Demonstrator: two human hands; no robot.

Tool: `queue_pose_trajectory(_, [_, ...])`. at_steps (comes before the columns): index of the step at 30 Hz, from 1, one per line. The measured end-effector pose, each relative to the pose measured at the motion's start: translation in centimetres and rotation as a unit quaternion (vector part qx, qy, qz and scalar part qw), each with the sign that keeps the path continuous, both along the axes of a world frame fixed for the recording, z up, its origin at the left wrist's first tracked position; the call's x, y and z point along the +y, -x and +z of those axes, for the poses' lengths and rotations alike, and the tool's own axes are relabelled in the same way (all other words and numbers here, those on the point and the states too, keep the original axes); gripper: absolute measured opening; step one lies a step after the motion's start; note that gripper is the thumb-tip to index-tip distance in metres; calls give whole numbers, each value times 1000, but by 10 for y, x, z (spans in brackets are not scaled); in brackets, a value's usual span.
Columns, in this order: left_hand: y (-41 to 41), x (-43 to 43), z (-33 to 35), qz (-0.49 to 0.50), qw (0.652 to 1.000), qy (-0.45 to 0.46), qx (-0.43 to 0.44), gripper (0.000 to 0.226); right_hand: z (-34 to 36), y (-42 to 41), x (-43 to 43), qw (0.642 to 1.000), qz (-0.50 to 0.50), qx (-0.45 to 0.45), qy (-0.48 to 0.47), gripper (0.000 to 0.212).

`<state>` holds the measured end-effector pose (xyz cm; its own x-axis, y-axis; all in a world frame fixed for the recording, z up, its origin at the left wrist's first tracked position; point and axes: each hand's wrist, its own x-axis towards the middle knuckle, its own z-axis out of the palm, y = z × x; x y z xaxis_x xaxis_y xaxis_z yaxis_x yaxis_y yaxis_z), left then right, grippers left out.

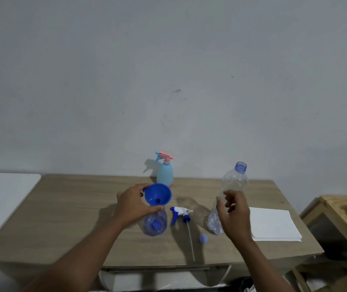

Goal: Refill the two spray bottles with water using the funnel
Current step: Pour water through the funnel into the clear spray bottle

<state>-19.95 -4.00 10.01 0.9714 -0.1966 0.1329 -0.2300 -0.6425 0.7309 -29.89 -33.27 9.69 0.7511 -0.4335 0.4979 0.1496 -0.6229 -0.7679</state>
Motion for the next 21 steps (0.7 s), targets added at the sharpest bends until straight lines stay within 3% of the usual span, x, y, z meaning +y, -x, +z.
queue_pose_trajectory(9, [10,15,-25,51,998,24,22,112,10,-54,58,974,127,168,-88,8])
queue_pose_trajectory(13, [17,15,-39,43,996,25,75,81,17,-71,83,932,178,288,-134,25])
queue_pose_trajectory(16, [16,11,-49,32,994,35,96,55,21,-76,92,911,187,323,-172,26])
queue_pose_trajectory(21, [6,9,-52,20,994,31,106,45,23,-78,95,905,193,334,-178,25])
